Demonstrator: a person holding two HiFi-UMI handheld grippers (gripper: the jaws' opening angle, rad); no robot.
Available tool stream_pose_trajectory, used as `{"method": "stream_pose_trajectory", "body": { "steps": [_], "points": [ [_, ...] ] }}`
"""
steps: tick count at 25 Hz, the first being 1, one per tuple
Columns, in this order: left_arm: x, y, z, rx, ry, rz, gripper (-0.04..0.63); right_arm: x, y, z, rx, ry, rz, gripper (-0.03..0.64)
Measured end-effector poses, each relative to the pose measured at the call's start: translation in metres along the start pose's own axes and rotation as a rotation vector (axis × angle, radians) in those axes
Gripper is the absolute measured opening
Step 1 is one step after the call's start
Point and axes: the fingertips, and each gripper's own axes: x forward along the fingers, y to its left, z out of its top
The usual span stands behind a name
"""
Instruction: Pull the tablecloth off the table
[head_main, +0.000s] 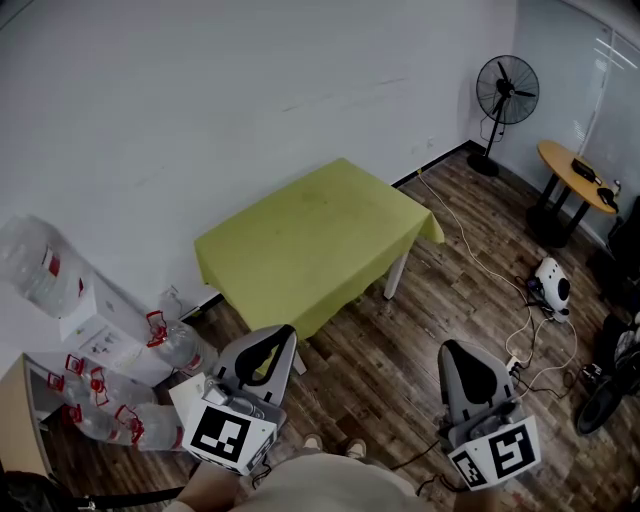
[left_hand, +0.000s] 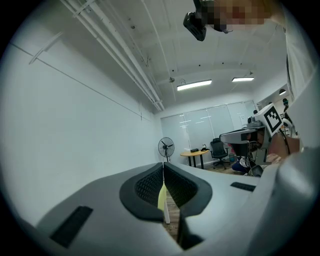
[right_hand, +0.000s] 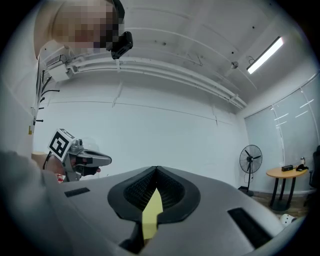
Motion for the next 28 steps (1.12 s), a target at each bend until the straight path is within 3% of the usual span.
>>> {"method": "stream_pose_trajectory", "body": {
  "steps": [4, 5, 6, 7, 12, 19, 28],
  "points": [
    [-0.001, -0.007, 0.007, -0.051, -0.055, 0.046, 0.025, -0.016, -0.017, 0.004, 0.017, -0.052, -0.040, 0.029],
    [-0.001, -0.007, 0.009, -0.074, -0.069, 0.066, 0.037, -0.020, -0.022, 0.005, 0.022, -0.063, -0.053, 0.060],
    [-0.001, -0.008, 0.008, -0.088, -0.073, 0.080, 0.200, -0.024, -0.026, 0.004, 0.021, -0.063, -0.064, 0.165],
    [0.000, -0.010, 0.007, -0.091, -0.067, 0.084, 0.272, -0.027, -0.030, 0.002, 0.015, -0.053, -0.072, 0.209],
    [0.006, -0.022, -0.001, -0.054, -0.034, 0.086, 0.271, -0.032, -0.040, -0.009, -0.004, -0.021, -0.096, 0.299],
    [0.022, -0.012, -0.012, -0.055, -0.024, 0.109, 0.271, -0.019, -0.061, -0.022, 0.004, -0.013, -0.114, 0.302],
    [0.072, 0.033, -0.038, -0.089, -0.009, 0.135, 0.270, 0.047, -0.085, -0.054, 0.011, 0.046, -0.102, 0.304]
  ]
}}
